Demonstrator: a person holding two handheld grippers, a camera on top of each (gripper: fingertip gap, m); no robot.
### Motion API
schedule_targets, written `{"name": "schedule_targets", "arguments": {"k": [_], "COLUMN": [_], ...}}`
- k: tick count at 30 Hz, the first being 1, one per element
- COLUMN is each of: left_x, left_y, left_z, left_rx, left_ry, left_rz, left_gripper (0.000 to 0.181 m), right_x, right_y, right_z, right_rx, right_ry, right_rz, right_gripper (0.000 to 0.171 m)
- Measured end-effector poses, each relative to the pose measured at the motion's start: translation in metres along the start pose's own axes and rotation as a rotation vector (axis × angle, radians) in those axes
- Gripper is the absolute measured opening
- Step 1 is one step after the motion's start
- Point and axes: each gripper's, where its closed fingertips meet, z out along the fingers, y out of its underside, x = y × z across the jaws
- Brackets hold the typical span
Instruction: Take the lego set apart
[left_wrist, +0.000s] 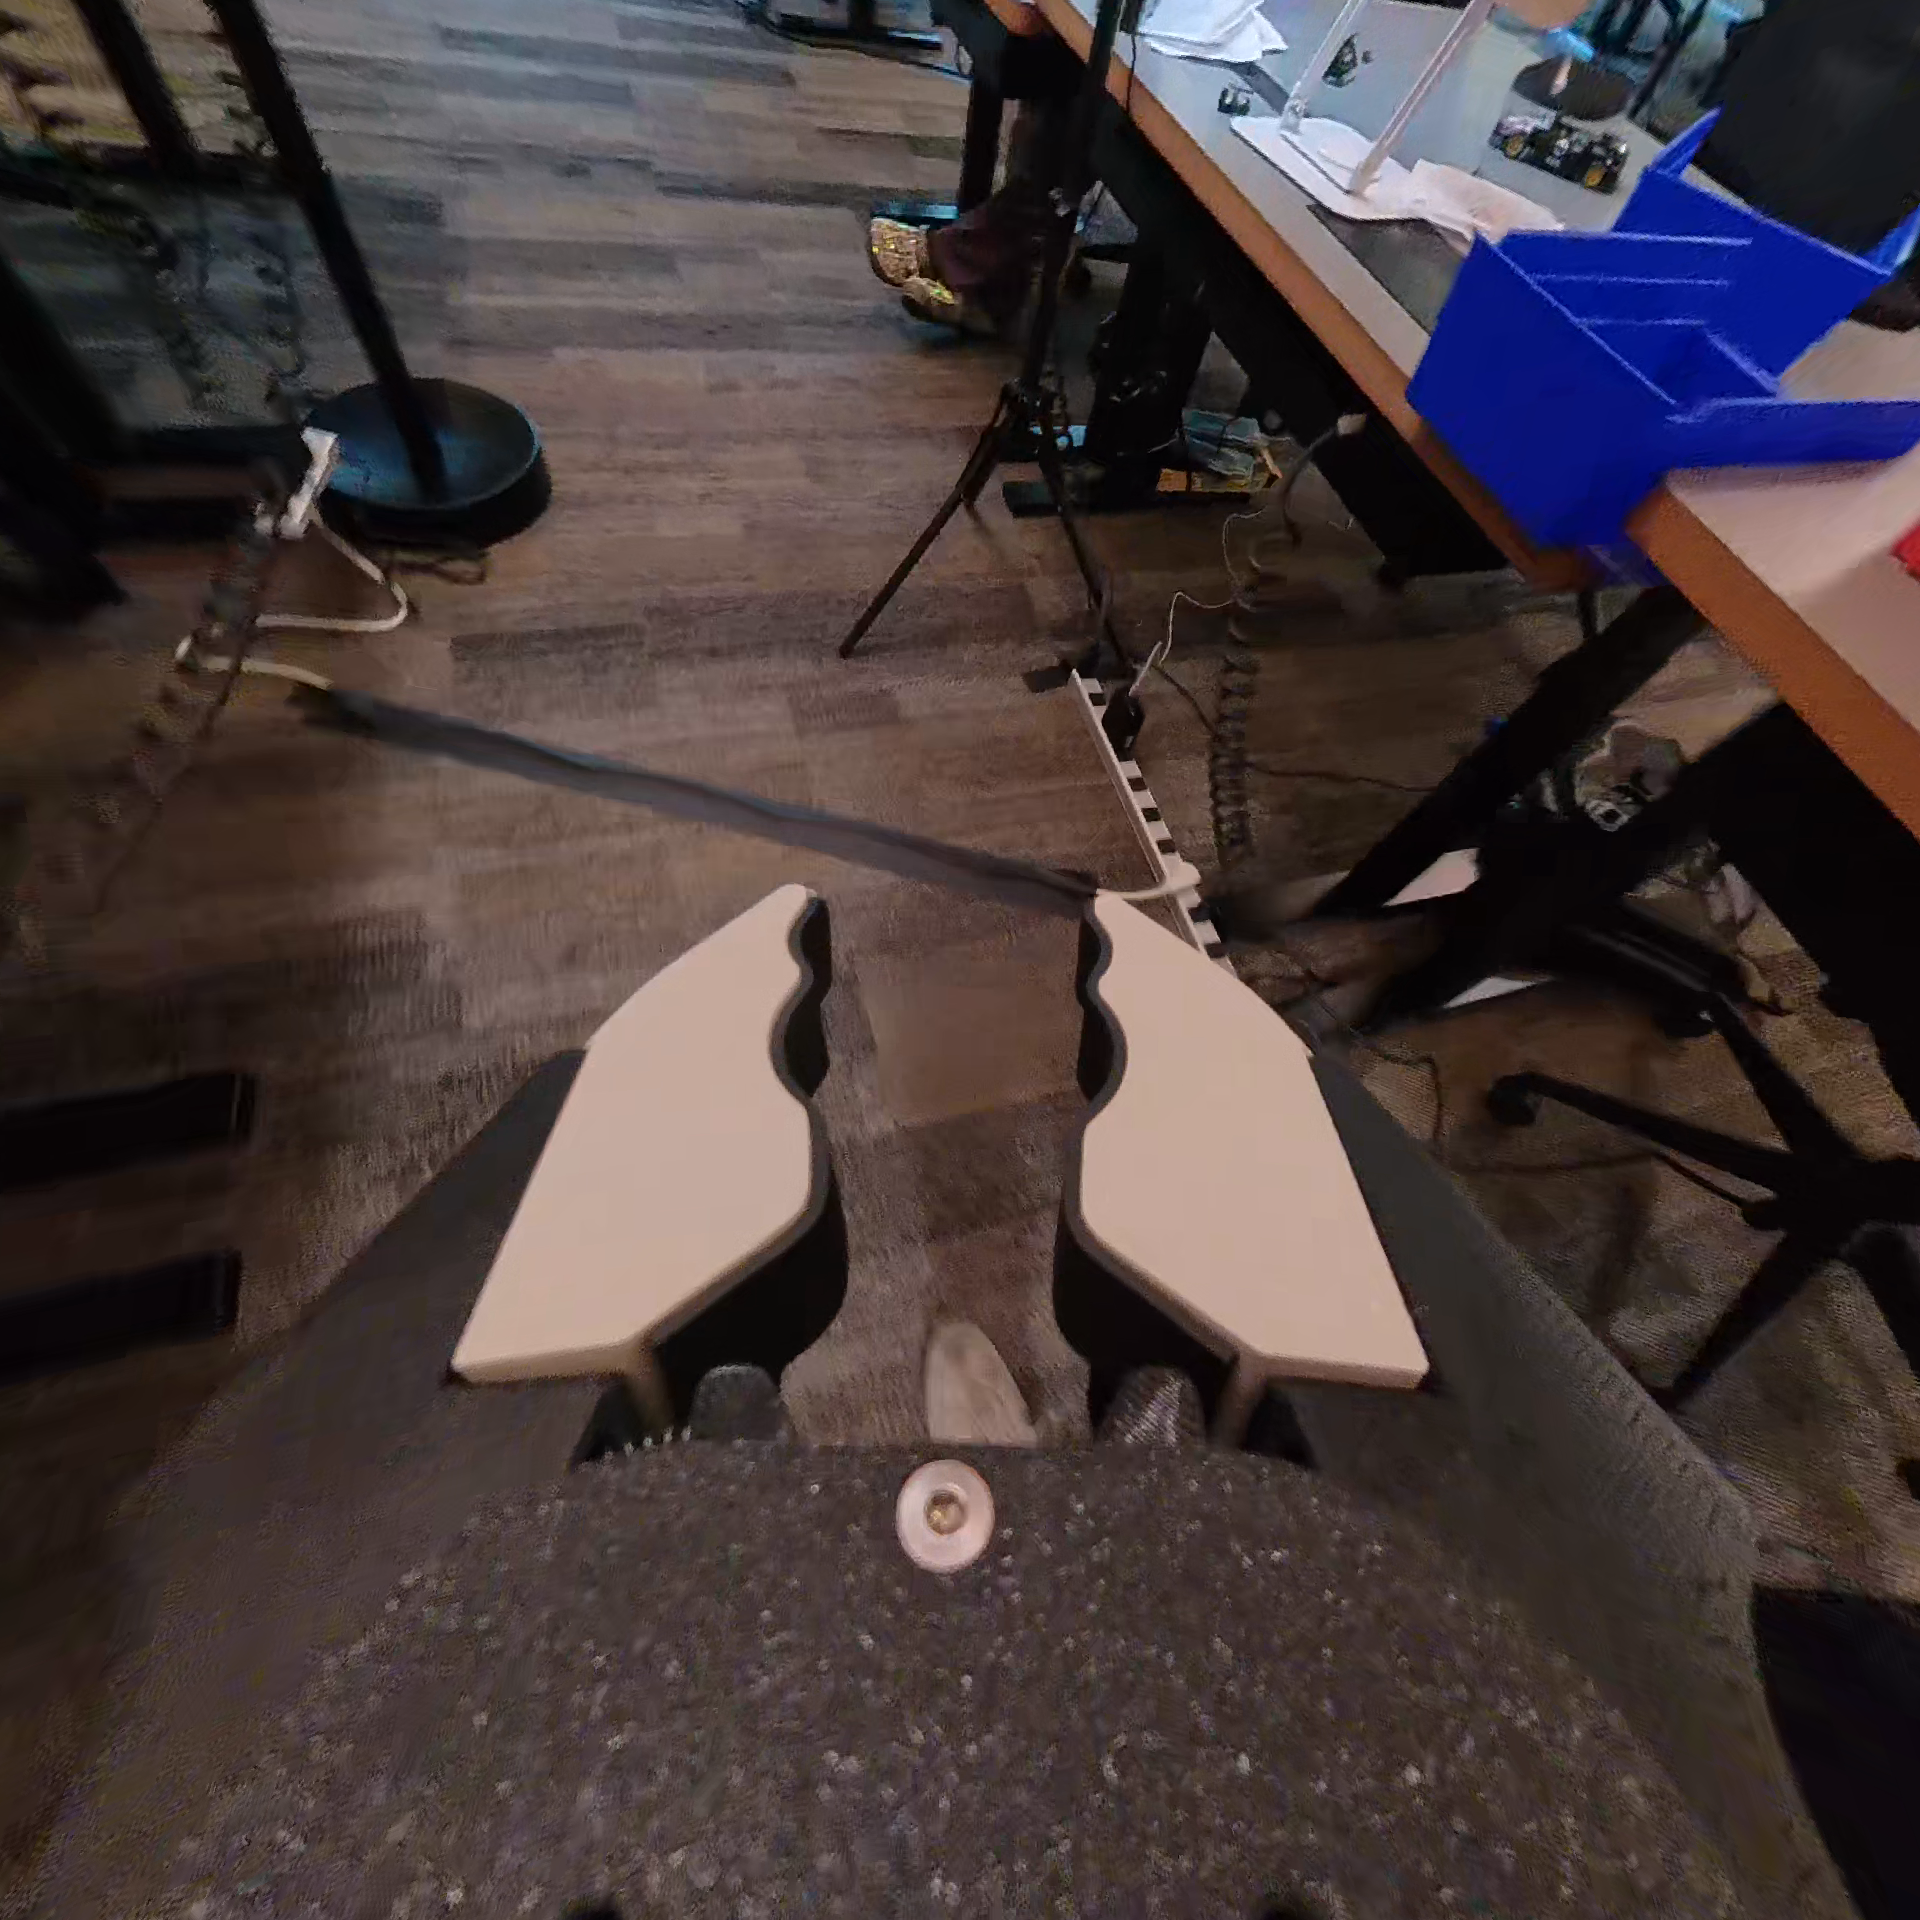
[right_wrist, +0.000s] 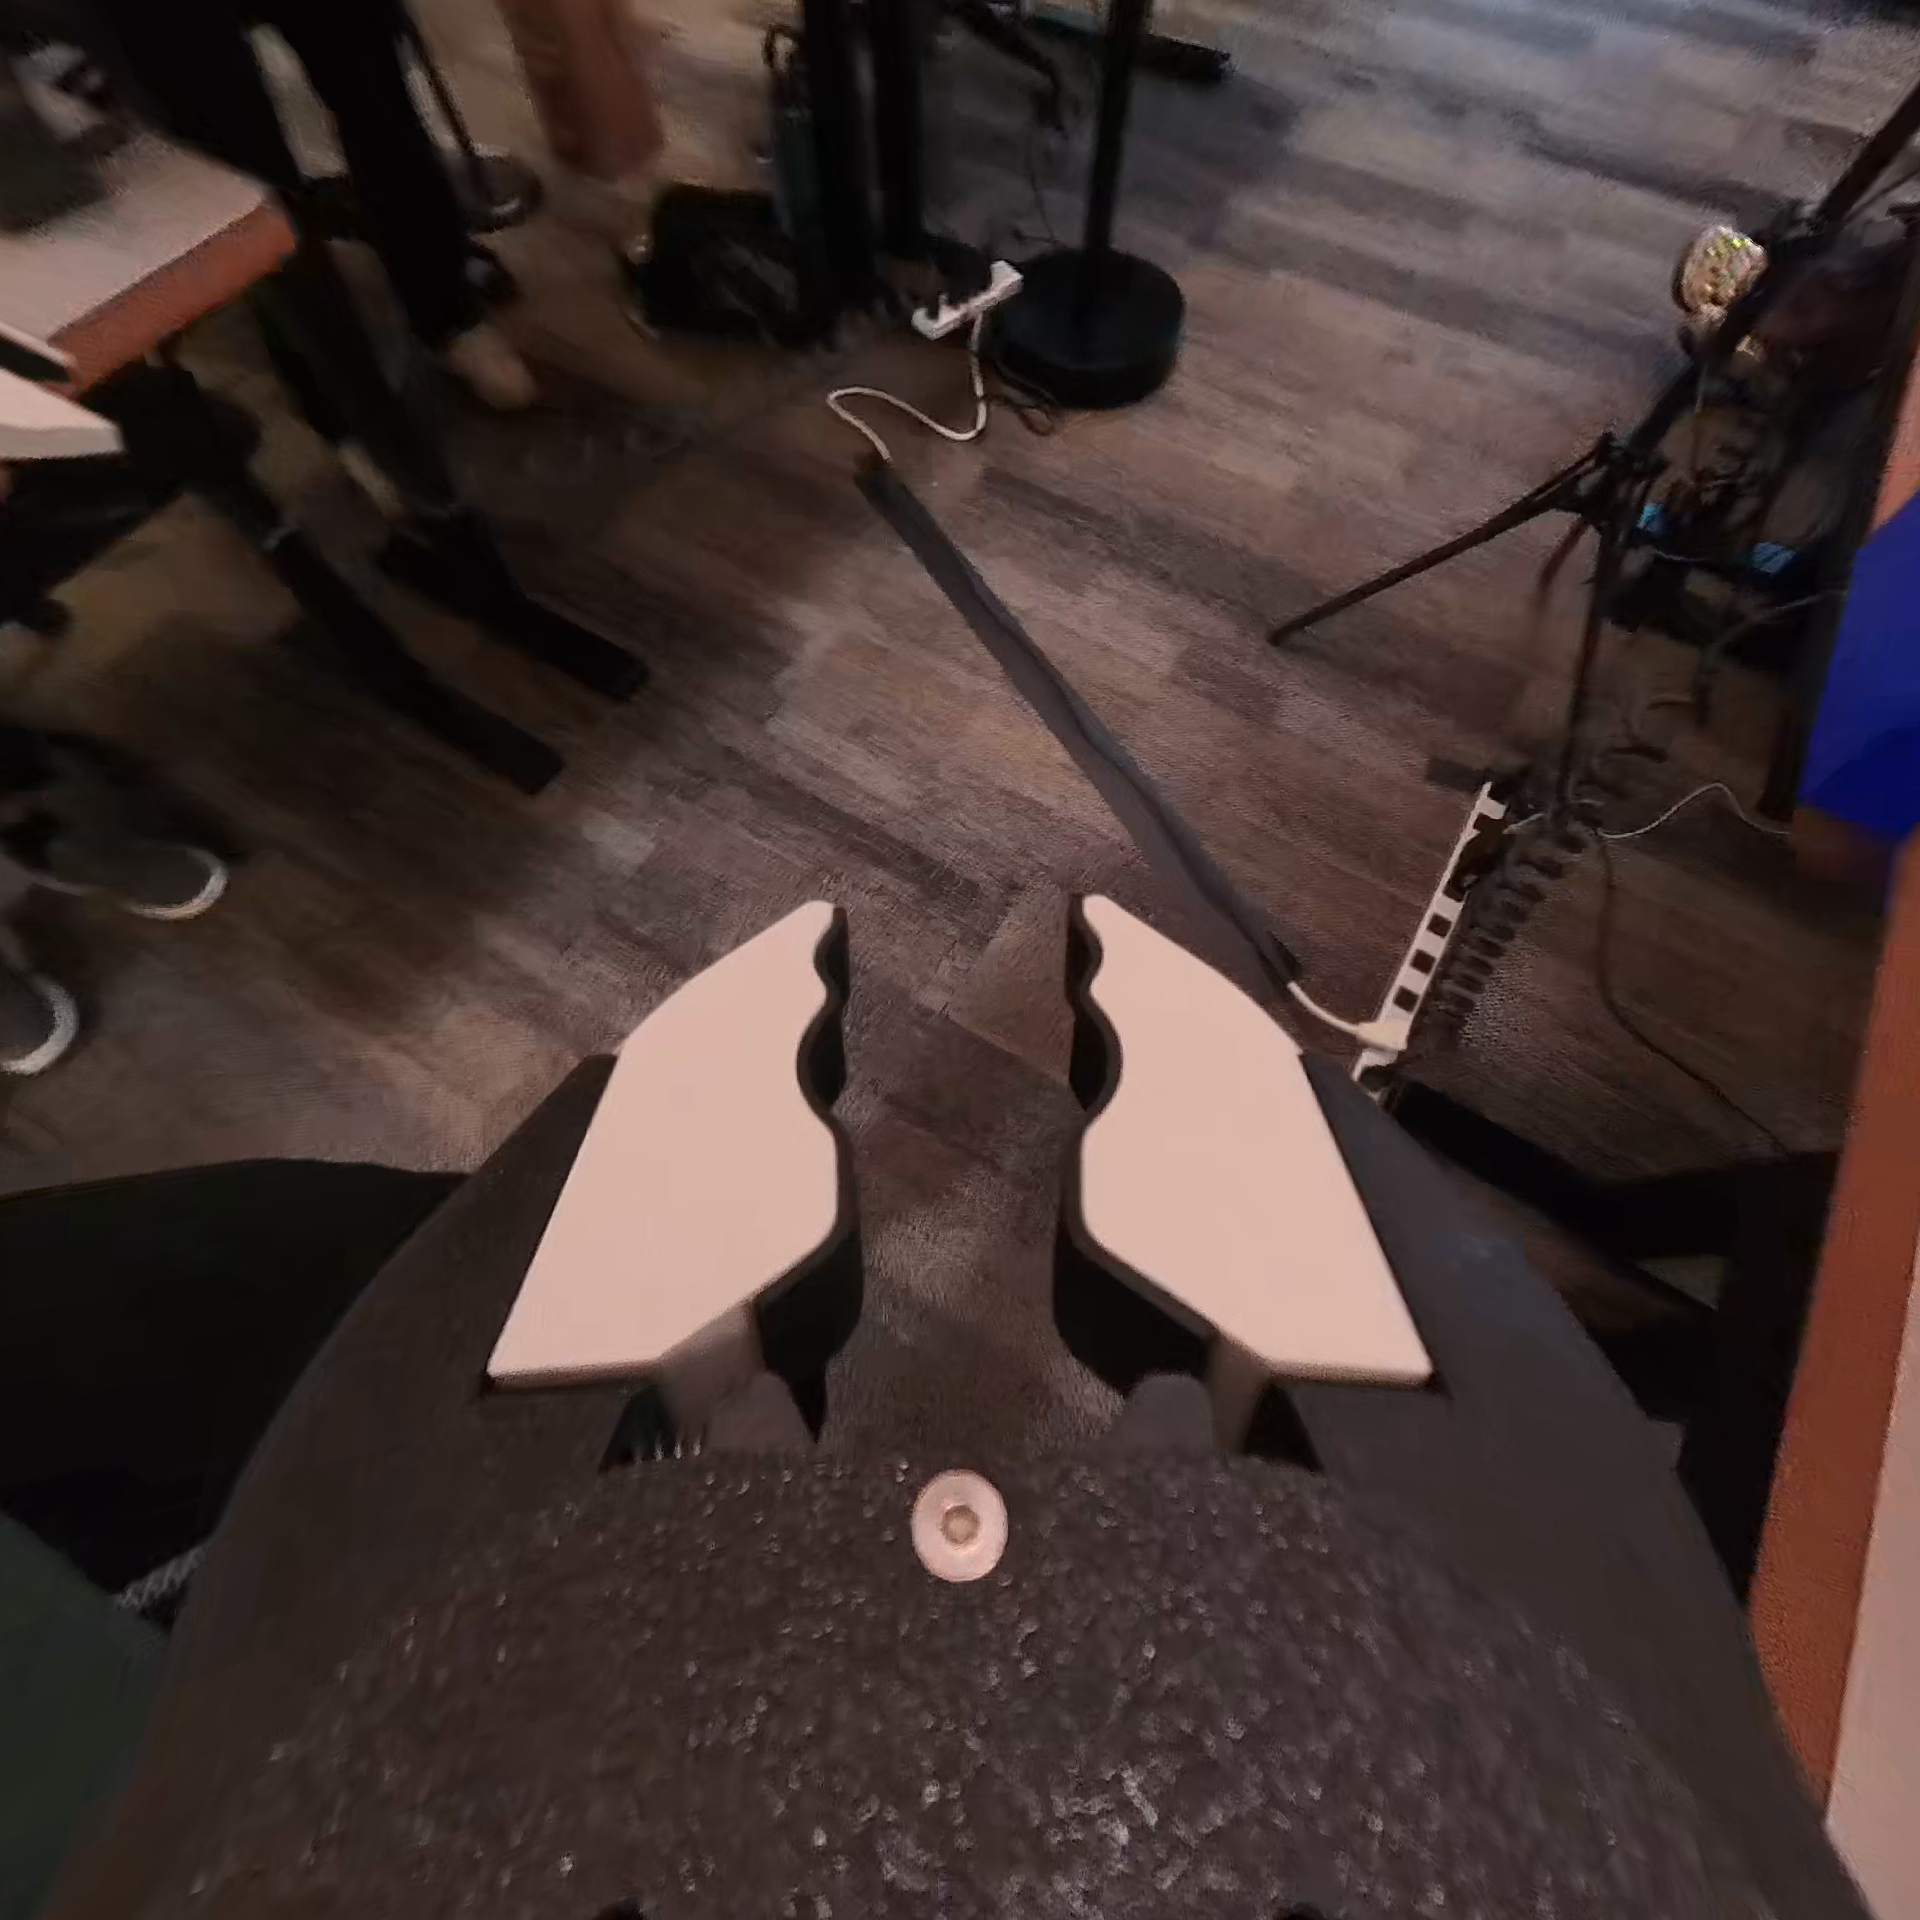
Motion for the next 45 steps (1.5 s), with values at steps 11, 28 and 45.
{"name": "schedule_targets", "arguments": {"k": [11,28,45], "left_x": [-0.181,-0.643,-0.837], "left_y": [-0.21,0.025,0.269], "left_z": [0.392,0.974,1.123], "left_rx": [-0.053,-0.326,-0.561], "left_ry": [-0.006,-0.351,-0.419], "left_rz": [0.114,-0.167,-0.167], "left_gripper": [0.044,0.032,0.026], "right_x": [0.196,0.36,0.381], "right_y": [-0.178,-0.313,-0.234], "right_z": [0.296,0.954,1.222], "right_rx": [-0.021,0.026,0.017], "right_ry": [0.068,-0.209,-0.29], "right_rz": [0.061,-0.212,-0.229], "right_gripper": [0.04,0.038,0.036]}}
